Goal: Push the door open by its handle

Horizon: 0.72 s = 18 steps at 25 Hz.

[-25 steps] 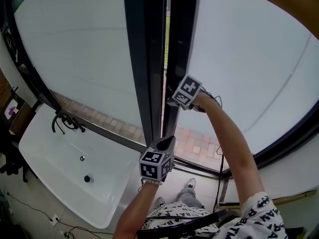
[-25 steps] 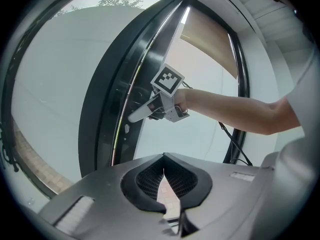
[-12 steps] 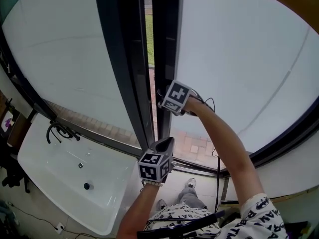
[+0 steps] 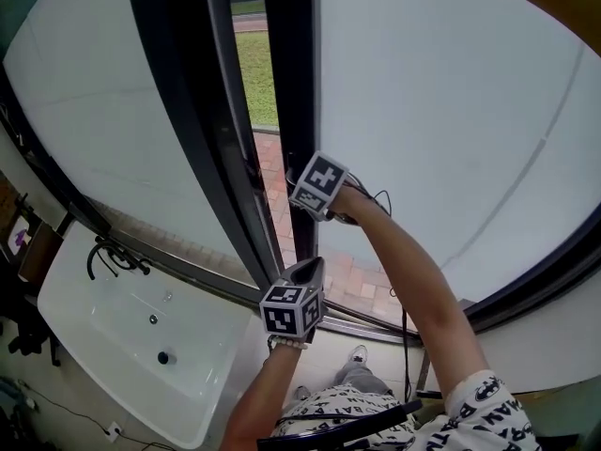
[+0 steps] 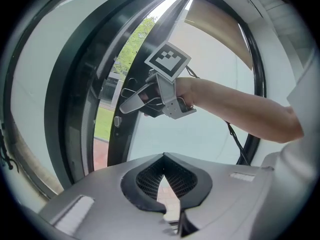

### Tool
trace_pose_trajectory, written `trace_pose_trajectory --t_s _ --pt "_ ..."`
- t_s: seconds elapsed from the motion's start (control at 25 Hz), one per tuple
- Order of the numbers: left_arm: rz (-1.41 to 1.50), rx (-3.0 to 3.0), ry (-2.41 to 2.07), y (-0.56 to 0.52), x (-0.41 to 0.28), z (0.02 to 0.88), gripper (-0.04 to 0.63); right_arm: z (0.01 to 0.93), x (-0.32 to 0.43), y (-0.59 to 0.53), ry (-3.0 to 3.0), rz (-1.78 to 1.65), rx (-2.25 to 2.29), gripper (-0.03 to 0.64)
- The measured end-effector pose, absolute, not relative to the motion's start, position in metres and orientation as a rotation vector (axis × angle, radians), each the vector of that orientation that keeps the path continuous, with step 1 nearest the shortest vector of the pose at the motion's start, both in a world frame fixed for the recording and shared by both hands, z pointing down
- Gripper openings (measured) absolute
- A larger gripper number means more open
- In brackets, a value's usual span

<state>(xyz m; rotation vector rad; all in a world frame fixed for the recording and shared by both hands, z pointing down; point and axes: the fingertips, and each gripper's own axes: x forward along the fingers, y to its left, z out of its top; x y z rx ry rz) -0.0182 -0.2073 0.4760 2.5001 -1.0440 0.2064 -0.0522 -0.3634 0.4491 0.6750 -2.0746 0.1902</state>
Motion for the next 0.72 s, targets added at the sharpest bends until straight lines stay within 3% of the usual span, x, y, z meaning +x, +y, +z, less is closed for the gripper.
trace_pose_trajectory --t_s 0.48,0.72 --pt "0.184 2.425 -1.167 -0.256 0.033 0.467 -0.014 0.430 -0.020 -0.414 -2.150 0.220 0.731 0.011" --pt "0.214 2.387 -1.236 -0.291 0.098 0.464 -0.014 0.421 0.059 -0.473 -2.127 0.219 0.808 0.012"
